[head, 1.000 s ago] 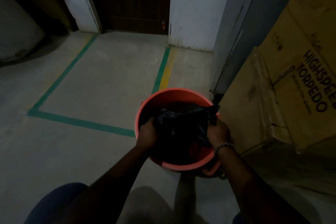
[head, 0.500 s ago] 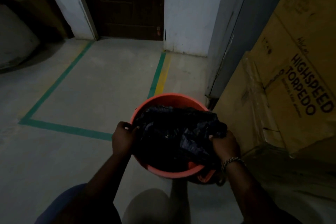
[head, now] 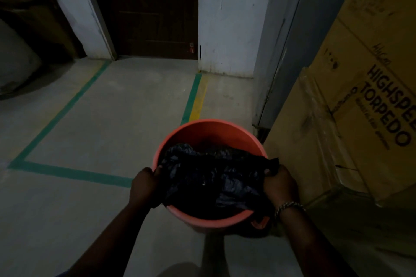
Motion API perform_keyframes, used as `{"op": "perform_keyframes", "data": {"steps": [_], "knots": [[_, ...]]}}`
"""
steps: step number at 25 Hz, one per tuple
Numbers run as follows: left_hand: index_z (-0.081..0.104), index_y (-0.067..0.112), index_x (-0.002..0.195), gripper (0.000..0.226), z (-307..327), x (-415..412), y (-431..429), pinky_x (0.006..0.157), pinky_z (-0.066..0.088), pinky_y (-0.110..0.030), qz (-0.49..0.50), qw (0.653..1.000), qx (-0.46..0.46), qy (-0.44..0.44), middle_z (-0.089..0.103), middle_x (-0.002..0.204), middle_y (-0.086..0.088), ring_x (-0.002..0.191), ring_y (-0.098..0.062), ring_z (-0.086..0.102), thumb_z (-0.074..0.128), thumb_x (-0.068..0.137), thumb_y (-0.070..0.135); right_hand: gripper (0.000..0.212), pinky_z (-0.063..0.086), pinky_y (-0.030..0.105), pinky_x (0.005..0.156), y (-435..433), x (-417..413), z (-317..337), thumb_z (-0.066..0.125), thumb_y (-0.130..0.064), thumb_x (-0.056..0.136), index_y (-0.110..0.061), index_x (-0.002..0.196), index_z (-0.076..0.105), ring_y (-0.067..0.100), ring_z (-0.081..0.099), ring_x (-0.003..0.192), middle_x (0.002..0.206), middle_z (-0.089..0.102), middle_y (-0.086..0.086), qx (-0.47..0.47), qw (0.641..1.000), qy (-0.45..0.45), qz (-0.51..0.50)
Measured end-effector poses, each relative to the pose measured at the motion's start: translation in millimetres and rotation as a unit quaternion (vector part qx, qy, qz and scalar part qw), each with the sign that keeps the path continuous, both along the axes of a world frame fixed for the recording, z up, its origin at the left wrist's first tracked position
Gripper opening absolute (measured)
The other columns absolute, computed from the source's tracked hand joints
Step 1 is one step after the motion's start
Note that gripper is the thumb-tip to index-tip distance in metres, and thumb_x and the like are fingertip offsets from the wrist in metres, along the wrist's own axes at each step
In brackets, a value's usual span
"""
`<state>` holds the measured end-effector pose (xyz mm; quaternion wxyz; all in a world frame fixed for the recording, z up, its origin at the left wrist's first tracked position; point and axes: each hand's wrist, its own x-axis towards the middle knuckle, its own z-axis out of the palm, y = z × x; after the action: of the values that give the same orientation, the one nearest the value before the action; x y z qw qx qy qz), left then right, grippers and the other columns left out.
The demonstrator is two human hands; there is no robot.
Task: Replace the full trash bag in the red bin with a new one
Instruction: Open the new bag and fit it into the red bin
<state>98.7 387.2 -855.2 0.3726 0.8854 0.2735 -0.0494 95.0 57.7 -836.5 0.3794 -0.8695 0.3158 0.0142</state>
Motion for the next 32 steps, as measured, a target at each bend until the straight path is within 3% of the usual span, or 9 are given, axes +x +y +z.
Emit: {"op": "perform_keyframes", "data": {"steps": [3,6,10,13,17,21,23,26,32], "knots": [[0.054,-0.002,0.083,0.049,4,5,3,0.069,0.038,-0.035,0.064,0.996,-0.059,-0.028,0.058,0.084,-0.021,0.089,-0.037,0.061,0.048,0.1,0.044,0.028,0.054,0.043,0.089,3,21,6,0.059,-0.036,0.09,-0.017,0.108,0.067,0.041,0.065,0.103,0.117,0.068,0.018,0.011,1.0,-0.012,0.016],[0.06,-0.005,0.09,0.053,-3,10,13,0.07,0.047,-0.037,0.104,0.988,-0.103,-0.048,0.063,0.088,-0.024,0.085,-0.037,0.062,0.048,0.099,0.046,0.037,0.058,0.055,0.085,-2,41,-5,0.065,-0.047,0.073,-0.022,0.1,0.07,0.034,0.069,0.091,0.105,0.073,0.008,0.156,0.987,-0.049,0.0],[0.064,-0.007,0.089,0.058,-1,20,20,0.07,0.059,-0.045,0.125,0.981,-0.147,-0.036,0.066,0.089,-0.028,0.078,-0.04,0.067,0.048,0.097,0.048,0.036,0.056,0.05,0.094,19,48,22,0.075,-0.024,0.084,-0.019,0.117,0.063,0.031,0.065,0.109,0.124,0.065,0.008,0.302,0.939,-0.159,-0.049],[0.065,-0.007,0.111,0.055,5,36,20,0.077,0.047,-0.034,0.105,0.981,-0.163,-0.015,0.066,0.115,-0.029,0.106,-0.042,0.064,0.046,0.1,0.044,0.042,0.047,0.037,0.1,36,46,51,0.07,-0.021,0.091,-0.02,0.131,0.056,0.026,0.054,0.118,0.133,0.052,0.006,0.082,0.971,-0.222,0.035],[0.062,0.002,0.113,0.036,2,49,13,0.065,0.048,-0.034,0.075,0.984,-0.155,-0.044,0.063,0.104,-0.032,0.089,-0.043,0.066,0.051,0.096,0.031,0.025,0.052,0.04,0.089,60,43,61,0.069,-0.021,0.088,-0.021,0.112,0.062,0.034,0.056,0.106,0.12,0.053,0.009,-0.158,0.942,-0.262,0.137],[0.062,-0.001,0.104,0.045,0,52,19,0.054,0.048,-0.035,0.089,0.982,-0.162,-0.039,0.061,0.1,-0.034,0.075,-0.043,0.065,0.053,0.091,0.041,0.015,0.046,0.035,0.061,51,45,60,0.065,-0.027,0.089,-0.017,0.087,0.055,0.033,0.057,0.074,0.086,0.062,0.01,-0.162,0.968,-0.18,0.061],[0.065,-0.005,0.101,0.057,-1,57,29,0.071,0.051,-0.047,0.133,0.972,-0.191,-0.02,0.061,0.117,-0.037,0.101,-0.049,0.065,0.053,0.091,0.05,0.031,0.037,0.032,0.051,38,52,62,0.067,-0.03,0.09,-0.013,0.07,0.051,0.024,0.049,0.058,0.067,0.056,0.007,-0.138,0.978,-0.149,0.041],[0.058,-0.01,0.127,0.052,8,56,37,0.096,0.047,-0.04,0.118,0.977,-0.178,0.021,0.057,0.133,-0.031,0.124,-0.042,0.055,0.043,0.104,0.035,0.042,0.048,0.035,0.059,41,53,66,0.071,-0.032,0.09,-0.01,0.059,0.057,0.021,0.057,0.056,0.056,0.059,0.006,-0.069,0.982,-0.138,0.113],[0.059,-0.011,0.114,0.061,16,46,7,0.066,0.047,-0.04,0.139,0.963,-0.228,-0.017,0.057,0.122,-0.038,0.097,-0.05,0.065,0.048,0.094,0.045,0.021,0.055,0.032,0.082,110,26,59,0.06,-0.031,0.097,-0.032,0.116,0.07,0.01,0.068,0.089,0.091,0.074,-0.005,0.024,0.912,-0.151,0.379]]}}
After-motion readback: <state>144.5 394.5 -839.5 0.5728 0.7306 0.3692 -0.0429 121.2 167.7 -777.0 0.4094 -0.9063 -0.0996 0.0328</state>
